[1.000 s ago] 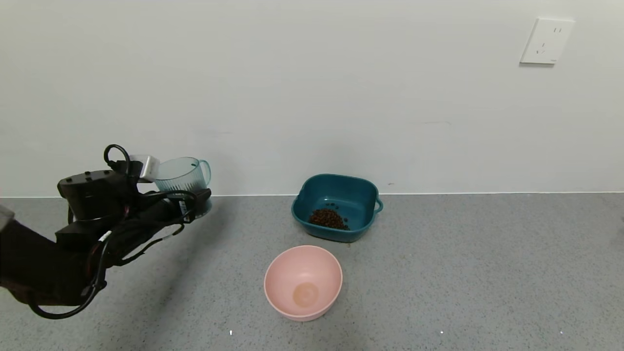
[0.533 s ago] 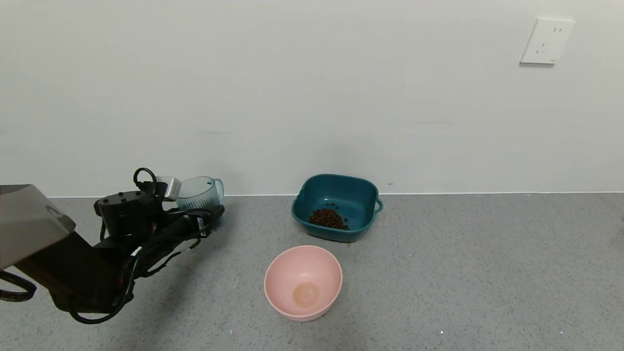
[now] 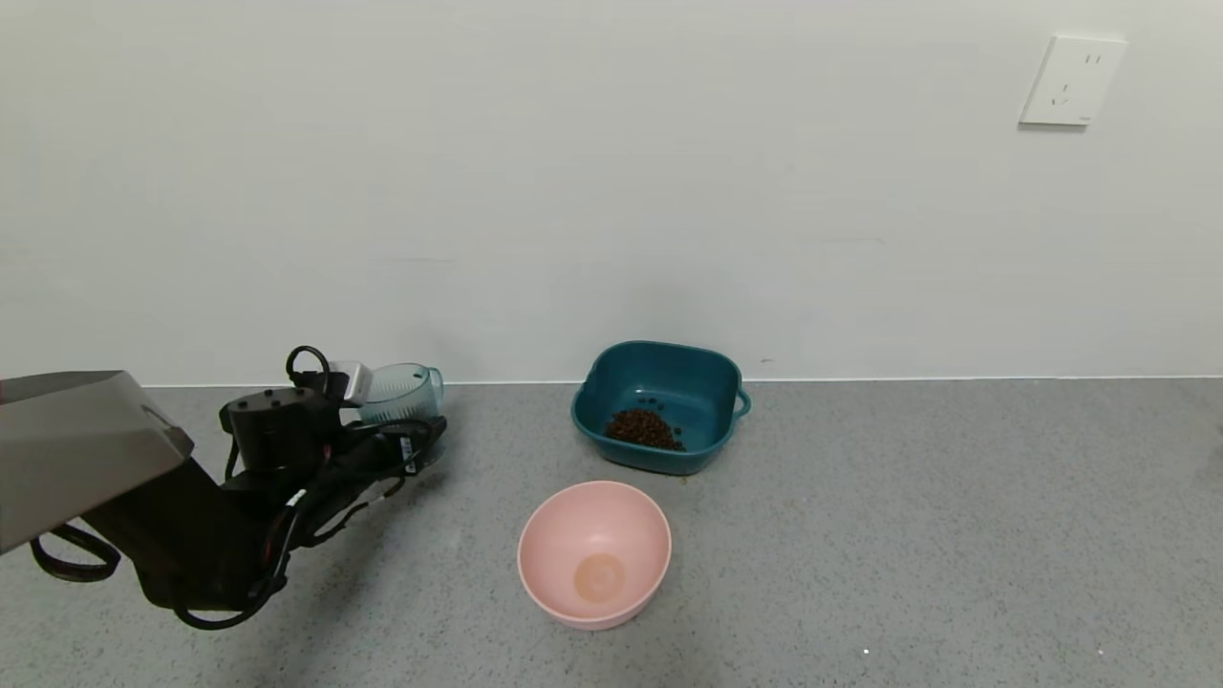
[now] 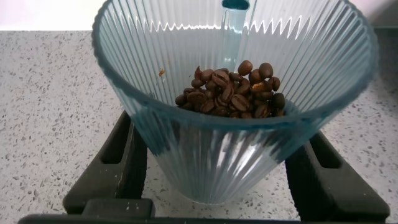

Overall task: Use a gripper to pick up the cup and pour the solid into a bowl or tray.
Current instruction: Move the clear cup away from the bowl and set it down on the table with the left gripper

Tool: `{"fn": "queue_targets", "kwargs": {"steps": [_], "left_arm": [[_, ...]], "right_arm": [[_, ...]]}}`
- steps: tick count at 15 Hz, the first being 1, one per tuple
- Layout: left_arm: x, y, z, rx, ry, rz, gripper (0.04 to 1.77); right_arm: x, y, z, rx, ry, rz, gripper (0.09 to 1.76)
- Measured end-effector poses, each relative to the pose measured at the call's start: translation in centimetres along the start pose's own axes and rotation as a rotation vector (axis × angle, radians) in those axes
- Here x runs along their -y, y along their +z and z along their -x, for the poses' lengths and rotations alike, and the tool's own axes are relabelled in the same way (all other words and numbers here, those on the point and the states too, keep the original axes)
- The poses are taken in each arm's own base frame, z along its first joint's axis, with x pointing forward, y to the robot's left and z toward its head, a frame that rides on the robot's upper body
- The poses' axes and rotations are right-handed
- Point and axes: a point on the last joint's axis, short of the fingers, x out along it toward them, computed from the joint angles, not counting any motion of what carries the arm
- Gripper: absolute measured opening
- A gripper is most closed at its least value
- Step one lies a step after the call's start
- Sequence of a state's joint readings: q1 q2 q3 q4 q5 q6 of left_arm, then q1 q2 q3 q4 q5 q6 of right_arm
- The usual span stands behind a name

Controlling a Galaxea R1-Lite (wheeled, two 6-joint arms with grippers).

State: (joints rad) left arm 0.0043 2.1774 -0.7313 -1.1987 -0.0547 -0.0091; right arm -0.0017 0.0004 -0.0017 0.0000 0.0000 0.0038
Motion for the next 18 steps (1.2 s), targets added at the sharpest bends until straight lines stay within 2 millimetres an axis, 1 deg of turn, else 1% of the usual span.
{"fn": "queue_targets", "kwargs": {"steps": [8, 18], "left_arm": [[0.1, -1.5, -1.0, -0.036, 0.023, 0.012, 1.27], [1.0, -2.5, -0.8, -0.059, 0.021, 0.016, 1.27]], "right_arm": [[0.0, 0.0, 0.0, 0.000, 0.000, 0.000, 1.71], [0.0, 0.0, 0.0, 0.000, 0.000, 0.000, 1.71]]}}
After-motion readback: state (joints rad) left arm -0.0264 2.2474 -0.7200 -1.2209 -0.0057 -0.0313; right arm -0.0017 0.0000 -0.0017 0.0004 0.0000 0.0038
